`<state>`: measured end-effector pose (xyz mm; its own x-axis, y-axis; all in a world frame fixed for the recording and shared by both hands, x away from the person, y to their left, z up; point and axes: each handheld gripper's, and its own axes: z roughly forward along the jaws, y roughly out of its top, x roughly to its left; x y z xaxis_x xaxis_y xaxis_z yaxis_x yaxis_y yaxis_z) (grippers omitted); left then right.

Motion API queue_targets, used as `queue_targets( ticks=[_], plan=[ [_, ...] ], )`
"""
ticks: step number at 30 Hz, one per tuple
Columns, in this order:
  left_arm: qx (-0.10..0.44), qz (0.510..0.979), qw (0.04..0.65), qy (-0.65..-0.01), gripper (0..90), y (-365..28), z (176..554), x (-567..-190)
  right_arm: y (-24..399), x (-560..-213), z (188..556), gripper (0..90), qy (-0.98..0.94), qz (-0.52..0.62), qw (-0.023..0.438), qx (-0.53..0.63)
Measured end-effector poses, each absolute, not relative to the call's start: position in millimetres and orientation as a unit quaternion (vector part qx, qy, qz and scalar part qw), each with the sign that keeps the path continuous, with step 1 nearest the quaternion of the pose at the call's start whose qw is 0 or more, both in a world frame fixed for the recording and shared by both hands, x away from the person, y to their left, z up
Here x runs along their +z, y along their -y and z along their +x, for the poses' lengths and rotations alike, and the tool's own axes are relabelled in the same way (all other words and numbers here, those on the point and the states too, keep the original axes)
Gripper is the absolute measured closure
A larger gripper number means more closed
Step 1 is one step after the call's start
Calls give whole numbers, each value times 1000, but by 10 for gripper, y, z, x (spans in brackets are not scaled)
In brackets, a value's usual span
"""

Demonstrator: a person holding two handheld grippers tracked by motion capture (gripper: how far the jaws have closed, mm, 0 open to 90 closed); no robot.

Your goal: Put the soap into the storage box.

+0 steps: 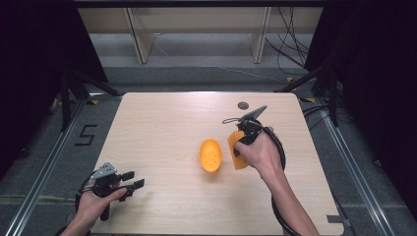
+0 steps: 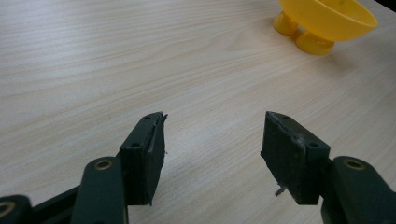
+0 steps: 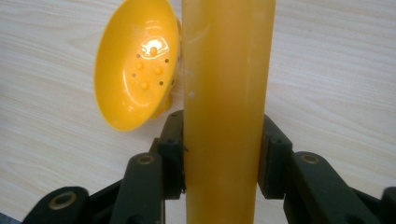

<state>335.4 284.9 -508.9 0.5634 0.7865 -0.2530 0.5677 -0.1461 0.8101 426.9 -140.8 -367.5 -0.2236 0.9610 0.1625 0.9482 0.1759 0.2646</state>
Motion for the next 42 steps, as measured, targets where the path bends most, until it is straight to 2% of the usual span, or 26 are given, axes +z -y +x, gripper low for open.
queue_targets(
  ticks=[20, 26, 29, 30, 31, 42],
  plan=[
    [112, 744, 477, -455, 389, -2847, 3350, -5089, 1145, -3610, 4398, 616, -750, 647, 3, 142],
    [112, 745, 477, -453, 389, -2847, 3349, -5088, 1108, -3581, 4434, 616, -738, 660, -16, 140],
    [111, 746, 474, -454, 388, -2855, 3349, -5085, 1102, -3585, 4443, 616, -742, 656, -16, 141],
    [114, 747, 476, -451, 388, -2856, 3352, -5087, 1120, -3606, 4458, 616, -756, 638, 0, 148],
    [114, 745, 476, -454, 388, -2854, 3350, -5088, 1097, -3595, 4450, 616, -745, 651, -16, 144],
    [111, 747, 474, -453, 389, -2856, 3347, -5082, 1031, -3580, 4461, 616, -742, 655, -20, 141]
  ],
)
